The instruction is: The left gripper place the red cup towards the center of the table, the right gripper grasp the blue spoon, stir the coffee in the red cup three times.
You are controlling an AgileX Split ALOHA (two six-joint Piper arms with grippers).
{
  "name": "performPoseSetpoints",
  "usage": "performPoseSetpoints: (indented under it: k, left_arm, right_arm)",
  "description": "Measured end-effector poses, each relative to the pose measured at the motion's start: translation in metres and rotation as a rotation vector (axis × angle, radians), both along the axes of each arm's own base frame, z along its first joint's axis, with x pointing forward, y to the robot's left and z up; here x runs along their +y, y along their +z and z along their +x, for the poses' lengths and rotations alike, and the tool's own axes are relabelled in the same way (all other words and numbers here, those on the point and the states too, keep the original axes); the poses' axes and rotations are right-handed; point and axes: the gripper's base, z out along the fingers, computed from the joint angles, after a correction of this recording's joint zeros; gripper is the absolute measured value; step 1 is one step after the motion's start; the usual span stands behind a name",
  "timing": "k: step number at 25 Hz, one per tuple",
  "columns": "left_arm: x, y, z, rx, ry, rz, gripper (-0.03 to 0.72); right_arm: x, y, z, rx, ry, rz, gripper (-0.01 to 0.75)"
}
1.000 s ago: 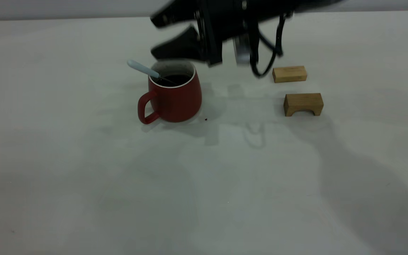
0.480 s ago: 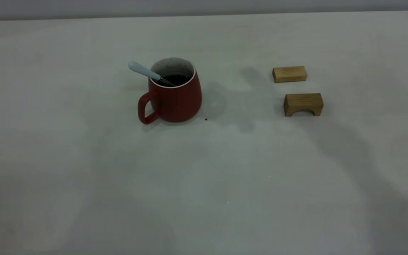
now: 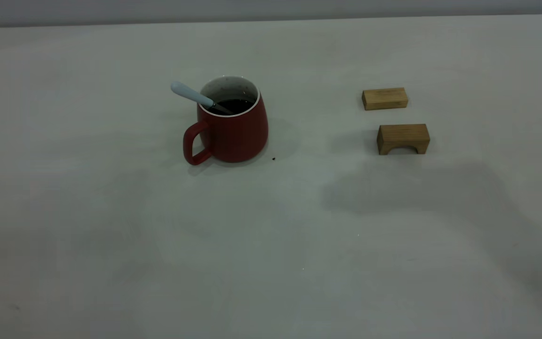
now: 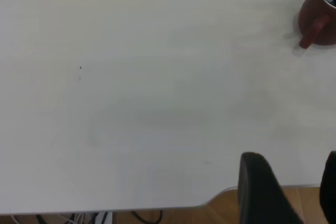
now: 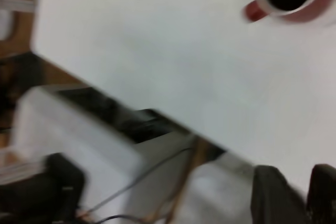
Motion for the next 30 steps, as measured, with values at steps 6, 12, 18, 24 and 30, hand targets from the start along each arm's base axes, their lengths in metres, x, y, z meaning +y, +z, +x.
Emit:
performPoseSetpoints:
  k: [6,12,18,24,30]
  left_arm:
    - [0.000,0.000,0.000,0.000,0.000,0.000,0.355]
    - [0.000,0.000,0.000,0.000,0.000,0.000,0.355]
    - [0.000,0.000,0.000,0.000,0.000,0.000,0.355]
    - [0.000,0.000,0.000,0.000,0.000,0.000,0.355]
    - [0.000,0.000,0.000,0.000,0.000,0.000,0.355]
  right_arm:
    - [-0.035,0.052,-0.051,-0.218,-0.070,-0.163,0.199]
    - [-0.071,0.040,-0.129,-0.272,-0.113,-0.274,0.199]
    - [-0.112,0.024,-0.210,-0.375,-0.276,-0.294,0.201]
    - [-0.129,-0.004,-0.258,-0.455,-0.410,-0.356,0.209]
    - [-0.132,-0.055,-0.280,-0.416,-0.437,-0.385,0.217]
